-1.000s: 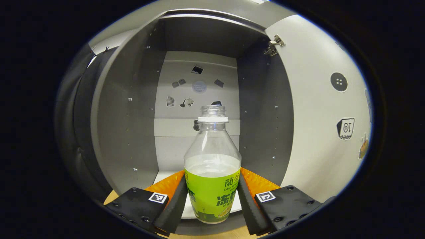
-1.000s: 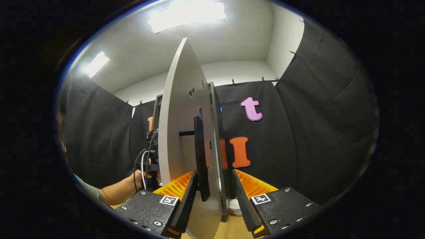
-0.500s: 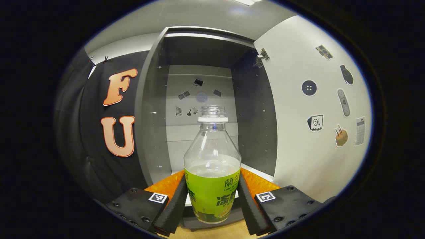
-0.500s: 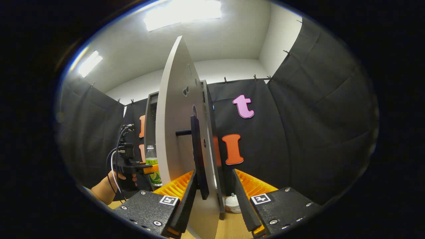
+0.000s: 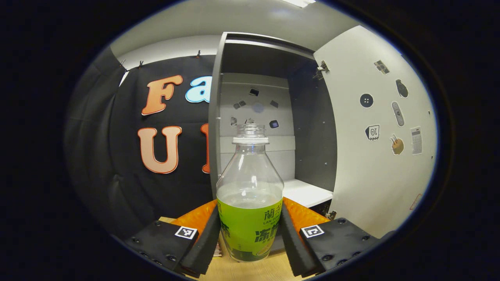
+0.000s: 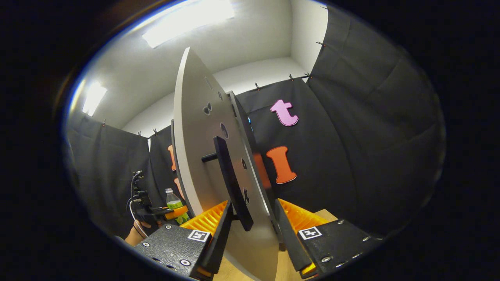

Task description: Open the cabinet door with the right hand, grasp the bottle in the cabinet with the left hand and place it on the coaster, then close the cabinet door with the right hand.

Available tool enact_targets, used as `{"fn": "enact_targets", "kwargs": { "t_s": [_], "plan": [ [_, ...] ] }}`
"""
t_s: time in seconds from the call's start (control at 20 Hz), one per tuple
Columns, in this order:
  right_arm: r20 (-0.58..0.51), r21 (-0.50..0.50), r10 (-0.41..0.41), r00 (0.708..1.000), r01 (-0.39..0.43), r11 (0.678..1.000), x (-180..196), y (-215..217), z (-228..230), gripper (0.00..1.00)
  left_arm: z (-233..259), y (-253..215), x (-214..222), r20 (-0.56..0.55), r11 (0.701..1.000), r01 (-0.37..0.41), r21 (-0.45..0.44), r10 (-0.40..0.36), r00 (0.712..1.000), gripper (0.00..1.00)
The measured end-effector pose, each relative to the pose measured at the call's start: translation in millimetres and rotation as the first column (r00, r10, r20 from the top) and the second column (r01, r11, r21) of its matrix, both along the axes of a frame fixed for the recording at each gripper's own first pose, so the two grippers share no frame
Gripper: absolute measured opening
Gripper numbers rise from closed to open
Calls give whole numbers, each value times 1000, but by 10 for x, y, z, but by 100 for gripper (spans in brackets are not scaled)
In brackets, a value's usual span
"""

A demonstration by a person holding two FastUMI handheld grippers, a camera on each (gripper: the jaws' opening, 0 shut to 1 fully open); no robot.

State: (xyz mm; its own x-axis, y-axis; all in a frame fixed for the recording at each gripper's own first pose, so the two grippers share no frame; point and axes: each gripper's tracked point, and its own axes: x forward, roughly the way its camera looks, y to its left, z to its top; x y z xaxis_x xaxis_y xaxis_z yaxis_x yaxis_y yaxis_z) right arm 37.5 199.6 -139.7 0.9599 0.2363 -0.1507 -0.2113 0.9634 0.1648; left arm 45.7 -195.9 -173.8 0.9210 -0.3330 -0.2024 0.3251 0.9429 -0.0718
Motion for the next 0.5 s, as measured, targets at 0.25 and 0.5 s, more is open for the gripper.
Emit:
{"fn": "enact_targets", "kwargs": {
  "t_s": [0.25, 0.5],
  "plan": [
    [76, -126, -16, 997, 25, 992, -2, -27, 22, 74, -193, 303, -270, -13, 1000, -27, 14, 27, 1000, 82],
    [99, -147, -28, 995, 42, 988, -45, -76, 11, 77, -581, 449, -523, -46, 998, -39, 46, 41, 998, 81]
  ]
}}
